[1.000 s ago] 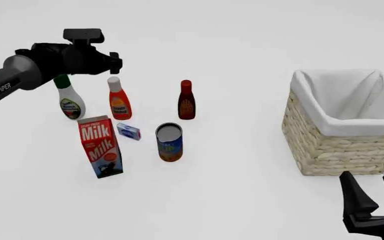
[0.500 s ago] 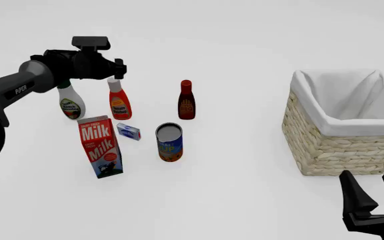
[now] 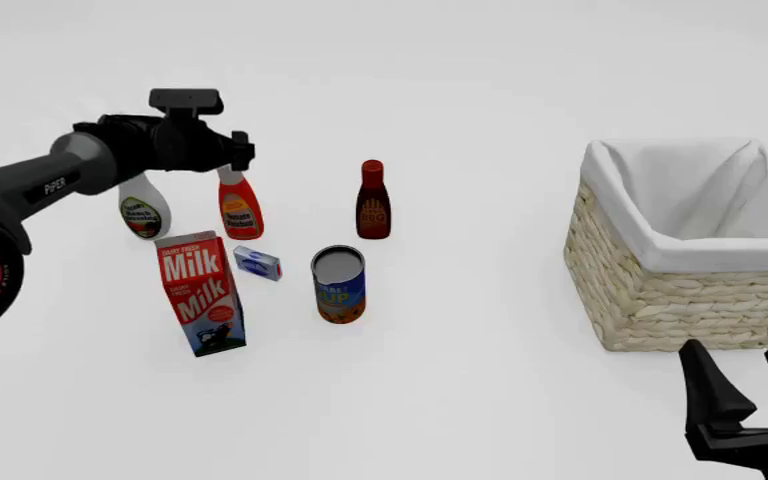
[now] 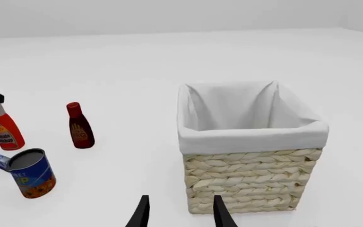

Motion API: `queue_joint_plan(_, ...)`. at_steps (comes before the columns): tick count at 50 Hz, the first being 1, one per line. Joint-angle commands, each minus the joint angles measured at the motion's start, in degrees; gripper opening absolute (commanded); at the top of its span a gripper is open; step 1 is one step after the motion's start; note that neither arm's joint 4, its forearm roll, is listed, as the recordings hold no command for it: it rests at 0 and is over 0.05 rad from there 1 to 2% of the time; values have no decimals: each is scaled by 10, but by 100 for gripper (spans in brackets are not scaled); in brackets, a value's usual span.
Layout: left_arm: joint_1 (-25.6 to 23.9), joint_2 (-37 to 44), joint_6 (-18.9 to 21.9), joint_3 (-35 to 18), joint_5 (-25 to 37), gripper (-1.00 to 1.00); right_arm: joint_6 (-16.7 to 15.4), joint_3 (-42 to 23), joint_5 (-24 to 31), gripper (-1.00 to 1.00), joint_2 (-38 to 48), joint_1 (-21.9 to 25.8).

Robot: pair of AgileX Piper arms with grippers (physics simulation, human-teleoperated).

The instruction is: Pick the ketchup and place it in the basket.

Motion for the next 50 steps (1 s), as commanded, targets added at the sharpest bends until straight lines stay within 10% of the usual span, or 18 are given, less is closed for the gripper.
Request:
queue_joint_plan(1, 3, 8, -1, 7, -8, 100, 0, 0, -3, 100, 5, -2)
queue_joint_plan(50, 3, 36, -4, -2, -14, 100, 0, 0, -2, 100, 4, -5)
